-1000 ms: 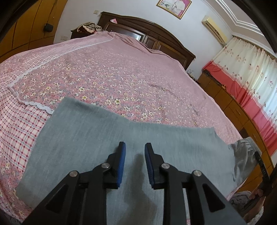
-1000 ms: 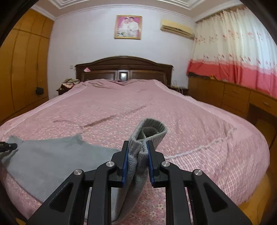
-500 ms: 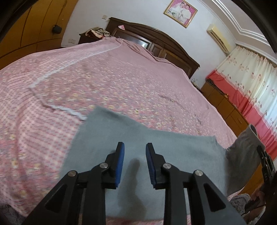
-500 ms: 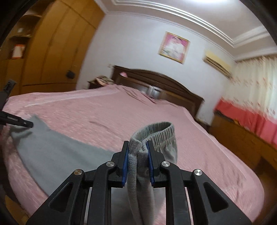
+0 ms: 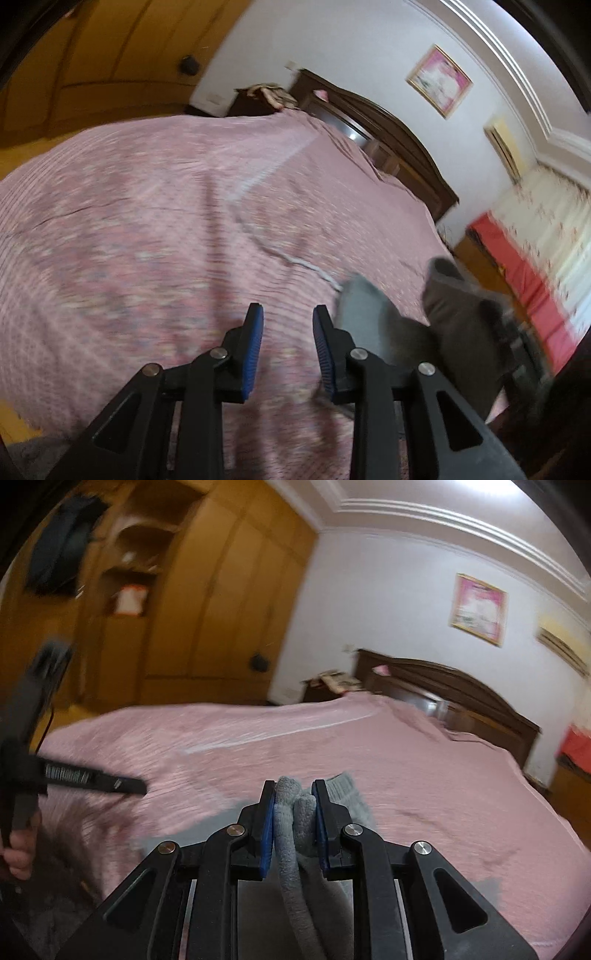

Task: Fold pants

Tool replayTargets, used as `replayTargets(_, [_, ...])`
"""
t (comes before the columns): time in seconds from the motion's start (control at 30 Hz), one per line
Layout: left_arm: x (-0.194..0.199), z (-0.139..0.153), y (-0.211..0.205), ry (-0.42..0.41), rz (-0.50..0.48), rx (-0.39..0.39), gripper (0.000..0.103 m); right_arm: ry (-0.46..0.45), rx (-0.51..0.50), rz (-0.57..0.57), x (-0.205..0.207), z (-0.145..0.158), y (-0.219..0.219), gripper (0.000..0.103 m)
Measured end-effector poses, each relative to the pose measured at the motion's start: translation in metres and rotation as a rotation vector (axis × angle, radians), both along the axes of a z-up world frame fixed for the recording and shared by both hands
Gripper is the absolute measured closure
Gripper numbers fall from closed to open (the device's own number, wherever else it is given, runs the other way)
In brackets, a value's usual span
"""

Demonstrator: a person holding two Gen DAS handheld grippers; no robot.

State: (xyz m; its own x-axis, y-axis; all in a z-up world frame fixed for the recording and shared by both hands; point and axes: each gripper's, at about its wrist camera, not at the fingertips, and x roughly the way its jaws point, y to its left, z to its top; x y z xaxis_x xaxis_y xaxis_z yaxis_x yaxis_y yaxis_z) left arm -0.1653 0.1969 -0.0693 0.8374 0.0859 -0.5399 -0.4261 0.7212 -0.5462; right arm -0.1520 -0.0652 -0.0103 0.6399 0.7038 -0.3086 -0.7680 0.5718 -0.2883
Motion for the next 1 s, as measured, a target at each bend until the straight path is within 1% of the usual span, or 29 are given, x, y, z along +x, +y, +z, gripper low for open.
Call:
replayTargets(0.07, [-0.011,-0.002,0.010,-0.013,0.026,-0.028,0.075,-0.004,-0.023,0.040,-0.010,-0.013,0.016,0.083])
replayTargets(0.13, [-0.018,-0.002,0.015,-0.018,0.038,-0.025,0.075,-0.010,-0.064,0.053,-0.018,-0.029,0.034,0.083])
replayTargets(0.23, [-0.021,-0.003,0.016,-0.013,0.037,-0.022,0.075,-0.011,-0.094,0.052,-0.019,-0.045,0.043,0.083])
replayTargets(0.33, [-0.022,-0.004,0.013,-0.006,0.028,-0.027,0.075,-0.027,-0.095,0.046,-0.019,-0.049,0.046,0.083])
replayTargets(0.43, [-0.020,-0.004,0.012,0.000,0.020,-0.024,0.075,-0.074,-0.060,0.028,-0.025,-0.046,0.040,0.083])
replayTargets(0.53, [-0.016,-0.004,0.008,0.005,0.010,-0.024,0.075,-0.082,-0.046,0.053,-0.030,-0.041,0.043,0.083])
replayTargets(0.67, [-0.013,-0.004,0.009,0.004,0.008,-0.025,0.075,-0.087,-0.133,0.078,-0.033,-0.058,0.055,0.083])
replayTargets(0.7, [-0.013,-0.004,0.009,0.004,0.010,-0.028,0.075,-0.094,-0.137,0.077,-0.034,-0.063,0.056,0.083])
replayTargets(0.73, [-0.013,-0.003,0.009,0.005,0.011,-0.029,0.075,-0.105,-0.141,0.073,-0.036,-0.066,0.056,0.083])
replayTargets(0.8, [-0.012,-0.004,0.009,0.006,0.014,-0.034,0.075,-0.158,-0.159,0.052,-0.044,-0.072,0.058,0.083])
replayTargets(0.87, [-0.012,-0.005,0.010,0.007,0.013,-0.038,0.075,-0.188,-0.178,0.053,-0.049,-0.077,0.063,0.081])
replayTargets(0.93, [-0.012,-0.005,0.011,0.009,0.012,-0.040,0.075,-0.192,-0.195,0.089,-0.054,-0.082,0.067,0.079])
replayTargets(1.0, [-0.013,-0.006,0.012,0.010,0.014,-0.042,0.074,-0.196,-0.219,0.123,-0.059,-0.088,0.070,0.070])
